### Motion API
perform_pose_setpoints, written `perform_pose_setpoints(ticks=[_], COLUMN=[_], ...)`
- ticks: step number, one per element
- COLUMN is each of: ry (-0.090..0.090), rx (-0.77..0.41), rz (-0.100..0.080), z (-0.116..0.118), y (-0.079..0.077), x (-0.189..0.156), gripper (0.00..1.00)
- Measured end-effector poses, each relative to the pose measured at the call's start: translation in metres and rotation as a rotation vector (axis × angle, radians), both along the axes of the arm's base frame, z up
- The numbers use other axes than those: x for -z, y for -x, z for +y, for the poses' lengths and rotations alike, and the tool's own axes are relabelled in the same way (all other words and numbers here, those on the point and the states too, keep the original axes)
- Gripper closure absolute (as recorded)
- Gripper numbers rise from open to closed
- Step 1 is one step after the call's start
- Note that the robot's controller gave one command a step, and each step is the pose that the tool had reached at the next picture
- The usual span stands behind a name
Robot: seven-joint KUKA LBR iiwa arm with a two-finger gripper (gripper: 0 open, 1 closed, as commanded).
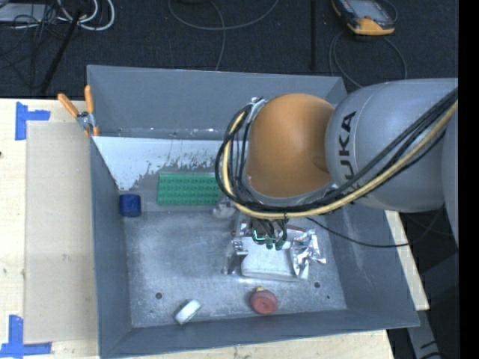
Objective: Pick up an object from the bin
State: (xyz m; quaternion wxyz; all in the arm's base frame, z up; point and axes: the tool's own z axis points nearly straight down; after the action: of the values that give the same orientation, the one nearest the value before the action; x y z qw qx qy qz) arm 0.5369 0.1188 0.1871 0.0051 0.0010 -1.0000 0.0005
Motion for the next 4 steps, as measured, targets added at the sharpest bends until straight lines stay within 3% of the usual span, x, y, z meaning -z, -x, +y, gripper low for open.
perform_pose_setpoints(ticks=[1, 2, 3, 4], ry=[-0.01, 0.0, -0.004, -0.007], rx=[0.006, 0.011, -0.459, -0.54], rz=[-0.011, -0.005, -0.011, -0.013], z=[-0.134, -0.165, -0.13, -0.193], y=[0.0, 0.051, 0.067, 0.018], x=[0.113, 0.087, 0.074, 0.114], gripper=[0.0, 0.0, 0.0, 0.0])
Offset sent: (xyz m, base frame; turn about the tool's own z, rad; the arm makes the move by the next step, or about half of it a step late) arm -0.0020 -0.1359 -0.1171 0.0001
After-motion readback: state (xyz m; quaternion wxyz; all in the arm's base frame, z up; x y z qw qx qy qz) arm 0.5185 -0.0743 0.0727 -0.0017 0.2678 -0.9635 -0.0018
